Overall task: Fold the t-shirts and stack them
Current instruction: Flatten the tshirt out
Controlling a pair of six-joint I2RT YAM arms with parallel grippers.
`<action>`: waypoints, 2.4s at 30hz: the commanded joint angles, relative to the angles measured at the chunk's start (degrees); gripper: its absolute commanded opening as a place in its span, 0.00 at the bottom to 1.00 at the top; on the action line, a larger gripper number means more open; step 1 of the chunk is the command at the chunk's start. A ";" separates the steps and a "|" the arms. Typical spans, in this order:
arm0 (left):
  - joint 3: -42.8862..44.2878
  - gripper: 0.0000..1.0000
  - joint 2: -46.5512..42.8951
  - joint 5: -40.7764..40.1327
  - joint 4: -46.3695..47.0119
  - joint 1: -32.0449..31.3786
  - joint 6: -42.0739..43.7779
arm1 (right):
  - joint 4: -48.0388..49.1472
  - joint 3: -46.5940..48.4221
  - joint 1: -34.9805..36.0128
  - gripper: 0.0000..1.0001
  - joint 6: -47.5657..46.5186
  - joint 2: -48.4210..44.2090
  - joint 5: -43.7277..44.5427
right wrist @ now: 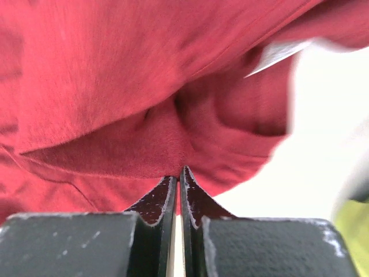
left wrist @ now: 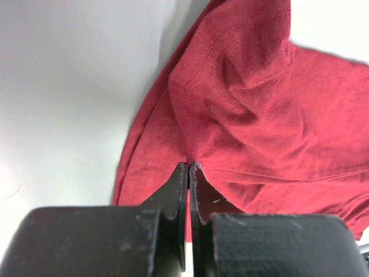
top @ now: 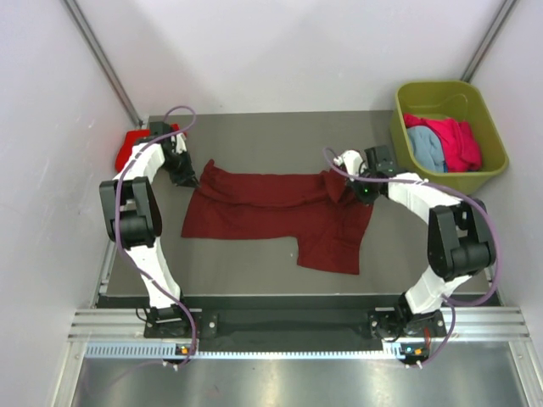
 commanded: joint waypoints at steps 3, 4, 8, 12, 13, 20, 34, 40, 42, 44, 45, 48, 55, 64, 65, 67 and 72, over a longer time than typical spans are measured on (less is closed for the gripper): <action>2.60 0.00 -4.32 -0.47 0.36 0.40 2.41 | -0.73 12.04 -0.27 0.00 3.22 -8.42 -0.67; 3.30 0.00 -4.41 -0.55 0.19 0.40 2.76 | -1.53 13.89 -0.53 0.00 3.48 -8.95 -1.02; 7.42 0.00 -5.55 0.32 0.10 0.49 4.07 | -4.88 23.20 -2.02 0.00 5.32 -10.27 -2.34; 10.33 0.00 -8.71 2.69 0.01 0.31 4.43 | -6.63 27.61 -2.82 0.00 8.13 -13.42 -3.13; 10.95 0.00 -9.50 2.96 0.01 0.31 4.34 | -6.72 28.14 -2.99 0.00 8.84 -14.31 -3.39; 13.76 0.00 -19.61 2.08 0.01 0.31 6.01 | -10.15 33.75 -3.52 0.00 12.09 -22.92 -3.05; 18.25 0.00 -45.18 -3.19 2.38 0.31 9.88 | -15.86 50.19 -6.59 0.00 14.56 -41.03 2.84; 22.81 0.00 -50.82 -5.91 3.00 0.31 11.20 | -17.89 60.65 -10.11 0.00 14.56 -44.29 4.77; 25.36 0.00 -51.78 -7.84 3.09 0.31 11.20 | -18.76 65.13 -11.52 0.00 14.64 -44.81 5.83; 27.90 0.00 -52.57 -8.81 3.26 0.40 12.68 | -18.94 68.29 -12.65 0.00 14.29 -45.25 6.53; 28.61 0.00 -52.75 -9.25 3.52 0.31 12.78 | -18.94 69.09 -12.92 0.00 14.03 -45.51 6.88; 30.81 0.00 -53.45 -11.54 4.40 0.31 13.48 | -19.38 72.87 -12.93 0.00 12.80 -45.52 8.55; 28.11 0.00 -52.41 -12.77 5.46 0.31 15.42 | -18.68 69.65 -12.49 0.00 5.69 -45.78 13.21; -2.36 0.00 -50.83 -7.68 10.90 0.31 22.43 | -11.82 37.59 -9.59 0.00 2.68 -41.66 5.85; -4.84 0.00 -50.12 -7.33 11.69 0.31 23.49 | -11.82 35.64 -9.50 0.00 3.56 -40.43 3.83; -11.68 0.00 -48.37 -7.94 15.47 0.31 25.16 | -11.39 29.16 -9.50 0.00 5.49 -36.57 2.06; -17.35 0.00 -34.76 -8.99 21.62 -0.04 27.02 | -4.72 18.84 -9.50 0.00 5.41 -23.07 -0.67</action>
